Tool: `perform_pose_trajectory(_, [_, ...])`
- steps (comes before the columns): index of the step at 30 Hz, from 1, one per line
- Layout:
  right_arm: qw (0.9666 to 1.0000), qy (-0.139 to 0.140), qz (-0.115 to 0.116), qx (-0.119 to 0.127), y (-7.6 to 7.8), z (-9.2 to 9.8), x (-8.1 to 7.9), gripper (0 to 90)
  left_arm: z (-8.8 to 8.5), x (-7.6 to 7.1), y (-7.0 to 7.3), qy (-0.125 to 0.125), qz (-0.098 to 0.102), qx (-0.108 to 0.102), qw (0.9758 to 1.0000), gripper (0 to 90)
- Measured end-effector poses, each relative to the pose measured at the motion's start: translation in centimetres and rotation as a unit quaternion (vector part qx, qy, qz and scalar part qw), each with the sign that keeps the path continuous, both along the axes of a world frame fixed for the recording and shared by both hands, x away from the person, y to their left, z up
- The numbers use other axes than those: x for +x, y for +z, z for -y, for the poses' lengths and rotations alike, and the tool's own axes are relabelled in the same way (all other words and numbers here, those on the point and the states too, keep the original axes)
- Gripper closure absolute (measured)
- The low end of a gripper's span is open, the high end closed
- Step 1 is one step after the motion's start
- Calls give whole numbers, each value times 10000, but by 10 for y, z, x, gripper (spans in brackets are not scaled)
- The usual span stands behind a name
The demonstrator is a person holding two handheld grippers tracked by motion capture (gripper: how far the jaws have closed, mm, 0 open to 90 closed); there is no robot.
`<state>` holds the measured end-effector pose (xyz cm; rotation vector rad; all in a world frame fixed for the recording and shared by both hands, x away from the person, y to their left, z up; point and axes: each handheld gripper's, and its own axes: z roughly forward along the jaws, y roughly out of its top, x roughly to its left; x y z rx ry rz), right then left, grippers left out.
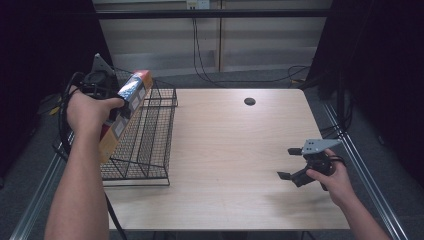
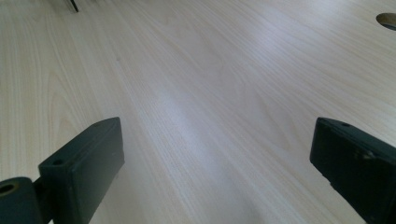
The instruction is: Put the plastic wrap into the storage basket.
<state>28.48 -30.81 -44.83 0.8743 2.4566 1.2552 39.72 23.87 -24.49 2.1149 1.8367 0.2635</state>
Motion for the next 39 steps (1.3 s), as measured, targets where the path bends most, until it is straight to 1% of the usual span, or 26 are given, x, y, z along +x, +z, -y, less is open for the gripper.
perform_pose_trajectory(3, [10000,-8,0,6,0,0,0,27,-3,-1,1,57,11,40,10000,431])
perform_pose_trajectory(4, [10000,-15,10,4,0,0,0,27,-5,-1,1,80,45,81,9999,431])
perform_pose_trajectory(6, [10000,-13,17,9,0,0,0,27,-8,-2,0,169,33,75,9998,430])
perform_pose_trajectory(7, [10000,-10,14,14,0,0,0,27,-9,-2,0,171,32,119,9998,430])
perform_pose_trajectory(8, [10000,-10,14,14,0,0,0,27,-9,-2,0,171,32,119,9998,430])
perform_pose_trajectory(9, [10000,-17,25,20,0,0,-1,27,-10,-2,-2,220,25,166,9996,430])
perform_pose_trajectory(11, [10000,-19,21,24,1,0,-1,27,-11,-2,-3,266,29,160,9995,430])
perform_pose_trajectory(12, [10000,-43,13,25,1,0,-1,27,-12,-2,-4,337,34,95,9994,429])
perform_pose_trajectory(13, [10000,-51,9,25,1,0,-1,27,-12,-2,-4,337,34,95,9994,429])
perform_pose_trajectory(14, [10000,-24,16,49,0,0,-1,27,-14,-3,-5,403,48,108,9991,429])
perform_pose_trajectory(15, [10000,-30,18,58,0,0,-1,27,-16,-2,-5,376,47,143,9992,429])
perform_pose_trajectory(16, [10000,-30,19,61,1,0,-1,26,-17,-2,-5,400,74,187,9990,429])
perform_pose_trajectory(19, [10000,-35,10,47,0,0,-1,26,-20,-3,-6,447,72,130,9989,428])
perform_pose_trajectory(20, [10000,-29,9,40,0,0,-1,26,-22,-3,-6,531,51,89,9985,428])
perform_pose_trajectory(21, [10000,-26,2,41,0,0,-1,27,-23,-3,-7,508,49,118,9986,428])
perform_pose_trajectory(22, [10000,-34,3,39,0,0,-1,26,-23,-4,-8,600,71,95,9981,428])
perform_pose_trajectory(25, [10000,-13,11,36,0,-1,-1,27,-28,-4,-9,673,94,115,9976,428])
perform_pose_trajectory(26, [10000,-11,13,32,0,-1,-2,26,-29,-5,-9,754,91,77,9971,428])
perform_pose_trajectory(29, [10000,1,7,39,0,-1,-1,26,-31,-5,-10,802,77,166,9966,427])
perform_pose_trajectory(32, [10000,3,11,45,0,-1,-1,26,-33,-6,-12,863,52,130,9962,427])
perform_pose_trajectory(33, [10000,-4,28,54,0,-1,-1,26,-34,-6,-14,882,42,201,9959,426])
perform_pose_trajectory(35, [10000,-6,28,49,1,-1,-2,26,-35,-6,-15,962,59,169,9952,425])
perform_pose_trajectory(36, [10000,-4,35,50,1,-1,-2,26,-36,-6,-16,958,52,167,9952,425])
perform_pose_trajectory(39, [10000,-10,32,47,1,-1,-2,26,-36,-5,-18,1010,62,199,9947,424])
